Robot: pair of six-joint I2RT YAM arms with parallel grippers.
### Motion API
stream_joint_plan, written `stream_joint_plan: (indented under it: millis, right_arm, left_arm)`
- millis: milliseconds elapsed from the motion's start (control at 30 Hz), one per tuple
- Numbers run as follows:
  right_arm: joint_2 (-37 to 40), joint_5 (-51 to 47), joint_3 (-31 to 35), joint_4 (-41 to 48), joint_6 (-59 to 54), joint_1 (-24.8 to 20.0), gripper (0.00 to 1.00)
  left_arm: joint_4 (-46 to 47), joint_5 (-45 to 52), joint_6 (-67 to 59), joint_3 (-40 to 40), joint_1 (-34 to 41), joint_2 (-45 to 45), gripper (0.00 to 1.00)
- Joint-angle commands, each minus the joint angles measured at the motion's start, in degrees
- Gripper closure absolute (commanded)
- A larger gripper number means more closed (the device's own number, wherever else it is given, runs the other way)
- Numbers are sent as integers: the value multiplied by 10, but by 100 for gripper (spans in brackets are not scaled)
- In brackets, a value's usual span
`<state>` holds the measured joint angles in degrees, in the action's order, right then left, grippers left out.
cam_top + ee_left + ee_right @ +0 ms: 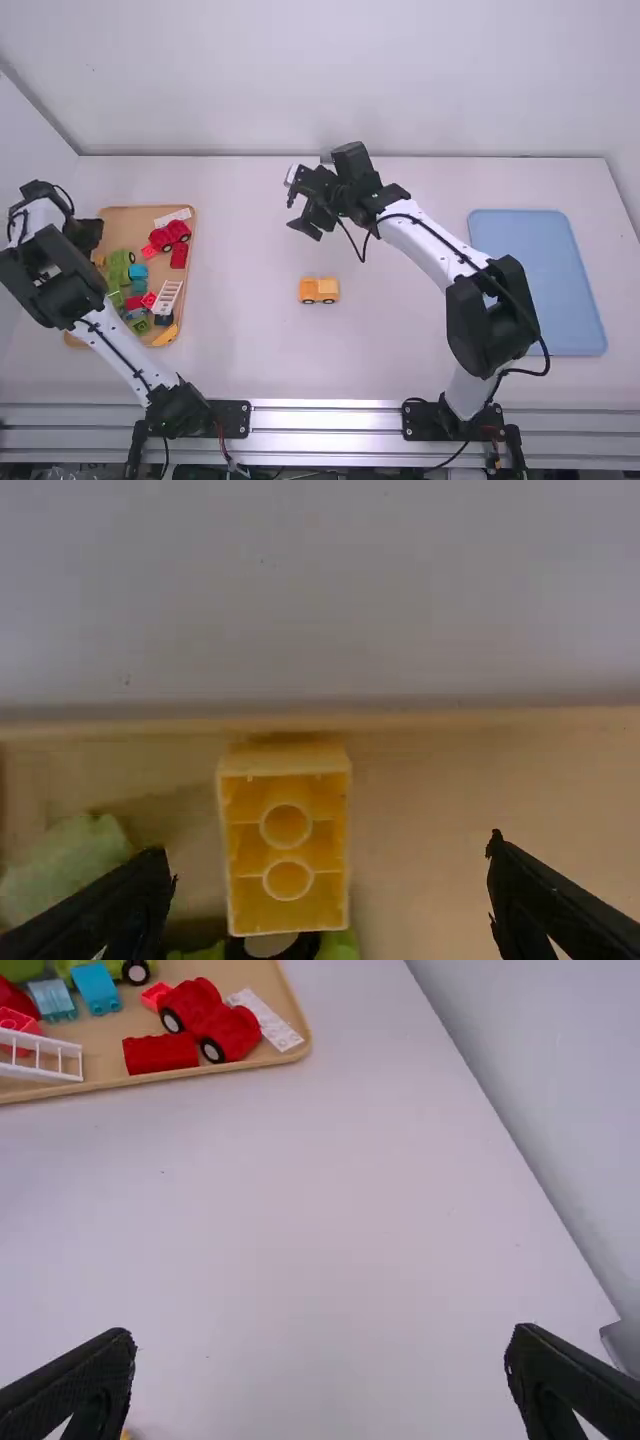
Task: Assemble lego blocks to make yellow taxi
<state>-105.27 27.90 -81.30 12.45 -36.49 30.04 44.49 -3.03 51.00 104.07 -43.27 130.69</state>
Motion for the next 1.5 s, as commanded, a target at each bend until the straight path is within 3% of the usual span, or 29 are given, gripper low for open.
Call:
stream_joint_plan:
  millis: [0, 333, 667, 933, 1067, 1467]
  right_arm:
    - [14, 1, 4, 0, 3, -1, 1]
    - [14, 0, 4, 0, 3, -5, 1]
    - [14, 1, 4, 2, 2, -4, 1]
    - [14, 1, 4, 2, 3, -5, 1]
    - [14, 0, 4, 2, 3, -5, 1]
    - [14, -29, 4, 13, 2, -5, 1]
  left_arm:
    - [3, 7, -5, -6, 2, -7, 16]
    - [-15, 6, -3, -7, 2, -7, 19]
    - [-54, 6, -14, -62, -2, -7, 24]
    - [-69, 5, -14, -72, -1, -7, 38]
    - [-64, 6, -14, -72, -2, -7, 54]
    - [-50, 6, -16, -72, -5, -7, 59]
